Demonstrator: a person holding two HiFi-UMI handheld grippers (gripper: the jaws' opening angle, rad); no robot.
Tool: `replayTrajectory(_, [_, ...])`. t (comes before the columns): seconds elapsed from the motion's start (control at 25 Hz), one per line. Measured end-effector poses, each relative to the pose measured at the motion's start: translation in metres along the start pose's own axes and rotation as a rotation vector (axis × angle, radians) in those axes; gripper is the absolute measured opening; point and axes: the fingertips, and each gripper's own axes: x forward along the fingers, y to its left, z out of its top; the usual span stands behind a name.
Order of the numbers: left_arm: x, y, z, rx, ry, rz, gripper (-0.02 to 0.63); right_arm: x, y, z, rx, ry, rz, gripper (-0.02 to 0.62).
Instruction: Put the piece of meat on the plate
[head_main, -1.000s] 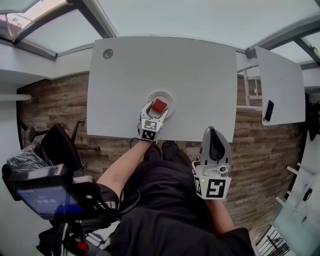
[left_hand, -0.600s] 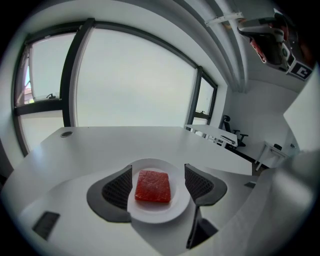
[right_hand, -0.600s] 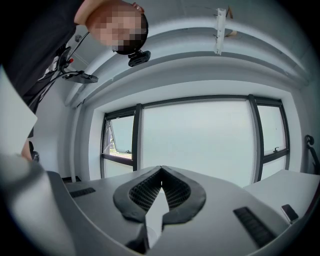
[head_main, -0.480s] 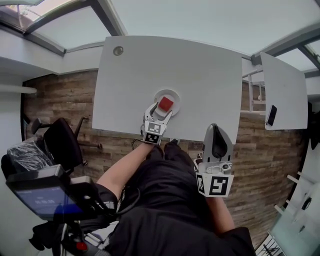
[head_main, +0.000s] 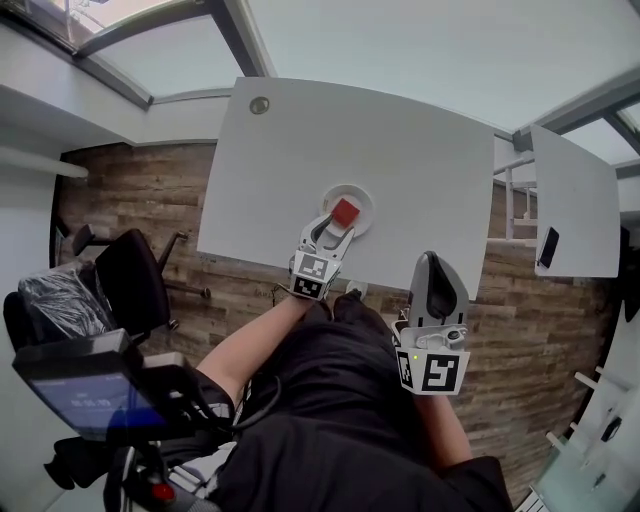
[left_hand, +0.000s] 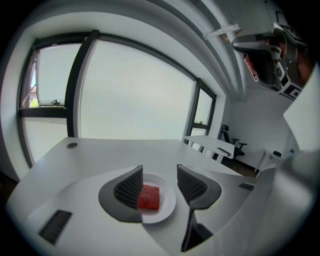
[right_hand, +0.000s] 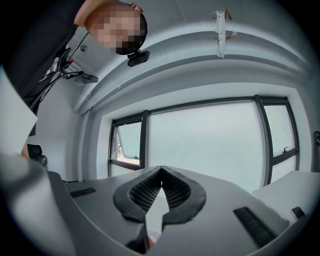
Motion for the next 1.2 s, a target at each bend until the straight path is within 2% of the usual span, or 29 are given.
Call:
replayTrajectory(0.2, [-0.014,-0.006,0.028,0.008,-0.062,-0.013,0.123,0.005,-0.002,-0.002,0.019,-0.006,0.009,0.006])
replayTrajectory(0.32, [-0.023,-0.001,0.042,0.01,-0.094,0.013,0.077,0.011,-0.005,-0.003,0.024,-0.012,0.017,0.006])
replayTrajectory(0.4, [-0.029,0.001,0.05,0.016,-0.112,0.027,0.012,0.012,-0.007,-0.004,0.028,-0.012,0.012,0.006])
replayTrajectory(0.56, [-0.04,0.001,0.059,0.019,-0.139,0.051,0.006,0.015,-0.007,-0.01,0.03,-0.001,0.012,0.006])
replayTrajectory(0.68, [-0.047,0.003,0.079,-0.01,-0.185,0.086,0.006,0.023,-0.01,-0.017,0.027,0.008,0.027,0.006])
replayTrajectory(0.8, [-0.055,-0.004,0.114,-0.019,-0.251,0.094,0.006,0.026,-0.014,-0.019,0.039,0.018,0.025,0.006])
replayTrajectory(0.92, [-0.087,-0.011,0.143,-0.032,-0.351,0.103,0.006,0.014,0.004,-0.008,0.037,0.01,0.028,0.006])
replayTrajectory(1.08, [-0.107,-0.015,0.17,0.016,-0.41,0.127,0.006,0.013,0.012,-0.011,0.022,0.015,0.036,0.006])
replayTrajectory(1.2, [-0.112,-0.023,0.177,0.016,-0.443,0.112,0.006,0.013,0.014,-0.018,0.021,0.043,0.041,0.006])
